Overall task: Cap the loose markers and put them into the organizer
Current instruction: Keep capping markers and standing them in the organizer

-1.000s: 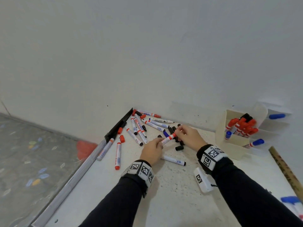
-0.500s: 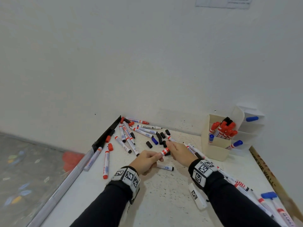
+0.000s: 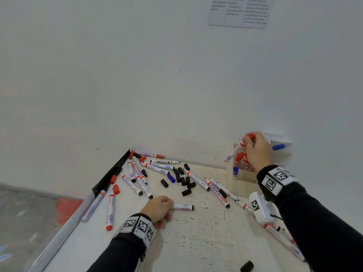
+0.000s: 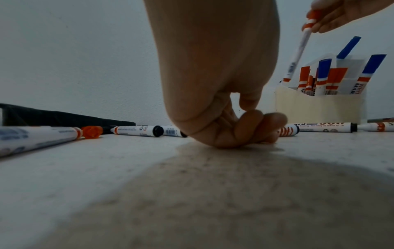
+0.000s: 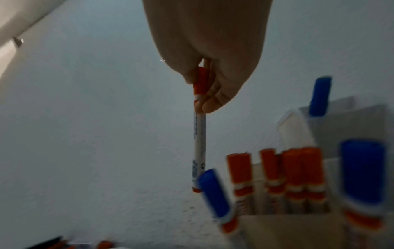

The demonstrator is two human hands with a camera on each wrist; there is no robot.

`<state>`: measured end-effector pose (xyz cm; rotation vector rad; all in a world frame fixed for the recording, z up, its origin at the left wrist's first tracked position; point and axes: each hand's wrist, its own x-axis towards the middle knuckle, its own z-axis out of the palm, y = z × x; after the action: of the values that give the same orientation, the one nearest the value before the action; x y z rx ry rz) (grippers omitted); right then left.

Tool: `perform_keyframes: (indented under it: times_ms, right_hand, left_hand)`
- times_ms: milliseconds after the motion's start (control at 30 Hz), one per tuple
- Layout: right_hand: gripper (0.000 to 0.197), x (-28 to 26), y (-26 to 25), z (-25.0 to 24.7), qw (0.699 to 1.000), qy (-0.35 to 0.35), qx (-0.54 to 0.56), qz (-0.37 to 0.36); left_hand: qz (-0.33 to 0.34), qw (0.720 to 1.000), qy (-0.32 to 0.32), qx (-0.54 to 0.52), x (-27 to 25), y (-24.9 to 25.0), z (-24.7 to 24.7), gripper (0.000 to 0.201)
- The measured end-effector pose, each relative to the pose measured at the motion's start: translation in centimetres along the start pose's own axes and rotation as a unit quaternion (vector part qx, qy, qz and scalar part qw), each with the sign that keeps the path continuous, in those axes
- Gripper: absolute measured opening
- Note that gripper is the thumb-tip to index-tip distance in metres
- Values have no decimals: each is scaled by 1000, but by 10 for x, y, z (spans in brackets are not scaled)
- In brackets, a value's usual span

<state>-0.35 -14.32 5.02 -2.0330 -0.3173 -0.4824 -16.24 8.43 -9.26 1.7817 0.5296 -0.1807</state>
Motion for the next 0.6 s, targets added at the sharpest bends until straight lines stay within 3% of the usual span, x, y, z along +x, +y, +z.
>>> perform_keyframes:
  times_ms: [133, 300, 533, 600]
  right_hand:
    - [24, 16, 19, -23, 998, 13, -46, 34]
    - [25, 11, 35, -29, 997, 35, -67, 25]
    - [27, 12, 54, -14, 989, -33, -141, 21]
    - [38, 12, 56, -13, 971, -92, -218, 26]
  left_hand:
    - [20, 1000, 8, 19, -4, 3, 1, 20]
    - [86, 991, 77, 74, -1, 2, -2, 15]
    - [123, 979, 88, 135, 4, -1, -1, 9]
    - [130, 979, 88, 133, 4, 0, -1, 7]
